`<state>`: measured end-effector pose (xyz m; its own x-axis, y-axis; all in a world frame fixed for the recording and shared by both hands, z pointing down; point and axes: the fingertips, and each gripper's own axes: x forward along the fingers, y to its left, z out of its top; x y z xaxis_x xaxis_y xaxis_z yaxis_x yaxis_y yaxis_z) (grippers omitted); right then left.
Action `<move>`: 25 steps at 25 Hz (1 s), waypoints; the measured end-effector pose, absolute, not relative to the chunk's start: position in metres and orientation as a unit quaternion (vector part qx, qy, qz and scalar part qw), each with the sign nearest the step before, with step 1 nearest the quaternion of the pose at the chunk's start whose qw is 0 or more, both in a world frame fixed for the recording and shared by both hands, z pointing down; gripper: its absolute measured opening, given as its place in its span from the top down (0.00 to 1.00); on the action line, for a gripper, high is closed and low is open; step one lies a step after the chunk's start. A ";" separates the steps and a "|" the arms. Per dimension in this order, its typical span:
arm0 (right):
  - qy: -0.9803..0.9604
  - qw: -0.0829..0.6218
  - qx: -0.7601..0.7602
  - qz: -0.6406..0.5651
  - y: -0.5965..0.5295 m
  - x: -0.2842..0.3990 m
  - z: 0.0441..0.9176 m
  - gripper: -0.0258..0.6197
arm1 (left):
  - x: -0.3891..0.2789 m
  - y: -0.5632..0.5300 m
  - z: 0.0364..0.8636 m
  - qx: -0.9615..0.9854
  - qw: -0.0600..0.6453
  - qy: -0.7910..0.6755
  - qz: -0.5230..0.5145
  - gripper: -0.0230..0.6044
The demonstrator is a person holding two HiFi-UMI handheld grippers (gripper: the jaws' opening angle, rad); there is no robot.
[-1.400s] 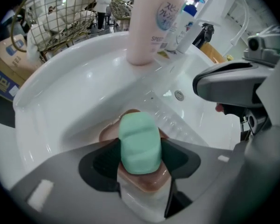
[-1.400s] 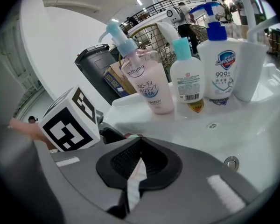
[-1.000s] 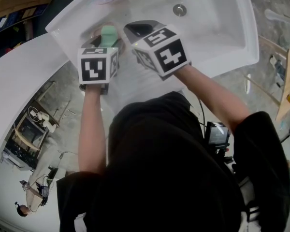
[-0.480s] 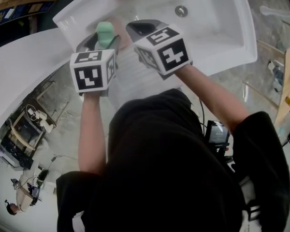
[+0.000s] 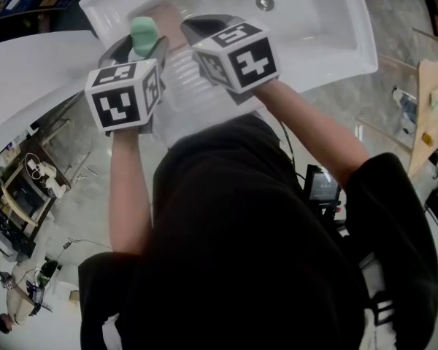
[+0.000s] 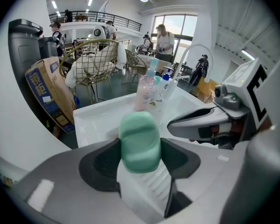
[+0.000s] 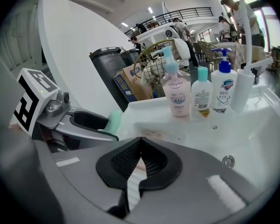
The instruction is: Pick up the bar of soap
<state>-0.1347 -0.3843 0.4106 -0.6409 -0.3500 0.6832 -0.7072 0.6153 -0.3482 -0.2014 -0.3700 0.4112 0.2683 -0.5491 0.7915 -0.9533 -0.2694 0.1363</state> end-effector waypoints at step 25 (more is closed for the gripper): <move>-0.869 0.271 0.336 0.243 -0.253 -0.188 0.364 0.94 | -0.248 -0.239 0.356 0.768 0.239 -0.542 0.245 0.54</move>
